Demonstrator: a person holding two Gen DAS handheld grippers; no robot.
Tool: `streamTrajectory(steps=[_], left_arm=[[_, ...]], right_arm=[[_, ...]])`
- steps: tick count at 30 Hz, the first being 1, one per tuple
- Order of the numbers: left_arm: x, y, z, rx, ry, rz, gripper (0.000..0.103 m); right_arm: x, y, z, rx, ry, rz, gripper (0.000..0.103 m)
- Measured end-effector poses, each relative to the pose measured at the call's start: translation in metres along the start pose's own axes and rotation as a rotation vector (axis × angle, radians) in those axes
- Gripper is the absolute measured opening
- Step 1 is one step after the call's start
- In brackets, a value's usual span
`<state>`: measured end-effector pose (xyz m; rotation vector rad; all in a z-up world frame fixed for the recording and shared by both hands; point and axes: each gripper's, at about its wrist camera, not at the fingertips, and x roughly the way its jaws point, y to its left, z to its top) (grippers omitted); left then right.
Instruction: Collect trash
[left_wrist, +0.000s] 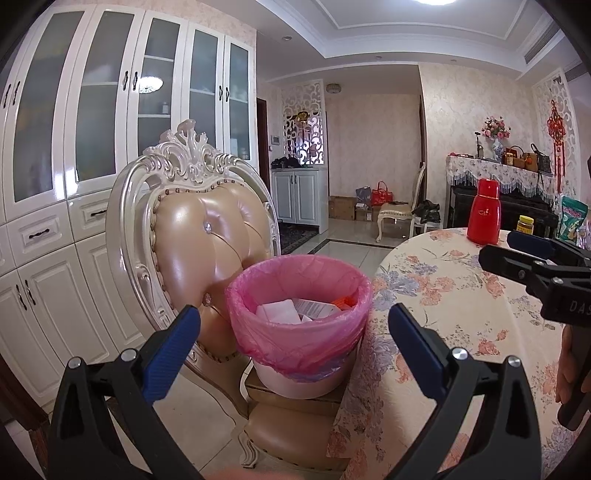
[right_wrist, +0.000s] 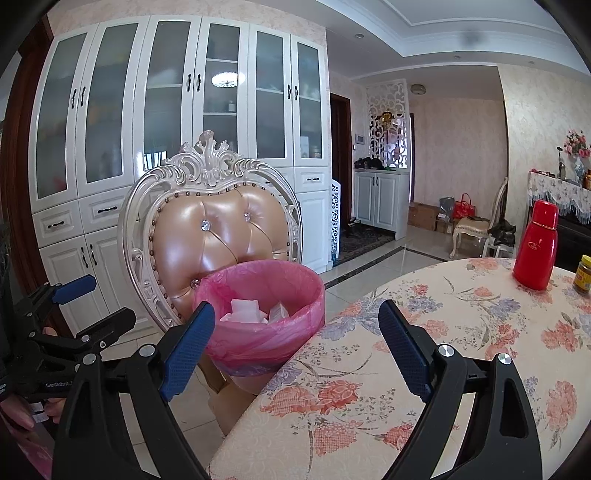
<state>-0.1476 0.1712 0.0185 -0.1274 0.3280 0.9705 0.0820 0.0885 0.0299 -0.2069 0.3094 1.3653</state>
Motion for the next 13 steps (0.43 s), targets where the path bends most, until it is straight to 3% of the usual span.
streamTrajectory(steps=[13], left_arm=[[0.0023,-0.0002,-0.0015,0.006,0.007,-0.02,0.099]], right_arm=[[0.0007,0.0005,-0.0002,-0.001,0.002,-0.001,0.085]])
